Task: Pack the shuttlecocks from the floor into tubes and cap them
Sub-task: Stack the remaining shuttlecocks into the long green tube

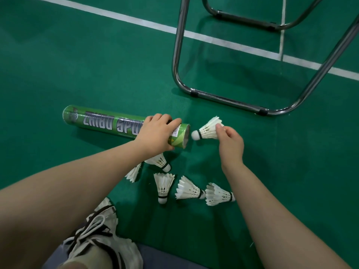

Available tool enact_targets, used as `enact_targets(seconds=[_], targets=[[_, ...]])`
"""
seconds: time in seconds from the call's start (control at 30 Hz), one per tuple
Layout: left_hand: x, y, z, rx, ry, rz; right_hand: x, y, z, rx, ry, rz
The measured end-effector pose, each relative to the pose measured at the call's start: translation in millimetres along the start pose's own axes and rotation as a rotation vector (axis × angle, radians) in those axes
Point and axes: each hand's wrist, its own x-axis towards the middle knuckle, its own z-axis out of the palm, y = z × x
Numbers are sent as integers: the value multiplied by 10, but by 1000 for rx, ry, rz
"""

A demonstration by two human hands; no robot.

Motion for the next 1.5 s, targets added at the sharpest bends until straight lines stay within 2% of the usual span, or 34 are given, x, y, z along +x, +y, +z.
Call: enact_targets(seconds=[0.17,0.3,0.5,0.6,0.7,0.77,0.83,0.93,1.0,1.1,1.17,1.23,1.33,1.4,1.5], targets=[[-9,-6,-93,-26,37,-17,-218,-89,289,-60,-44,-25],[0,3,-161,-40,78,-30,-293,-133,445,-18,-117,-35],[2,36,-201,-57,86,-39,-217,-273,479,36,-431,174],[-12,121,-216,-88,72,-60,-138,-215,459,79,-671,166],[-42,185,-177,-104,49,-68,-85,-186,461,47,-807,154],[-43,153,-176,-94,56,-74,-104,-236,504,12,-753,169],[-9,82,-217,-96,72,-87,-162,-303,580,60,-538,134],[28,-66,-302,-118,100,-136,-255,-331,688,295,-213,3],[12,-196,-315,-120,99,-165,-271,-274,724,195,-132,-141],[-76,-398,-261,-113,63,-201,-223,-103,687,-203,-133,-380],[-147,-507,-209,-99,33,-217,-205,-11,674,-488,-204,-522],[-206,-592,-165,-93,15,-232,-231,60,738,-735,-358,-616],[-278,-682,-117,-88,12,-233,-324,147,907,-963,-561,-662],[-311,-723,-96,-84,9,-235,-365,210,998,-959,-552,-631],[-327,-777,-98,-88,28,-246,-380,320,1065,-925,-498,-489]])
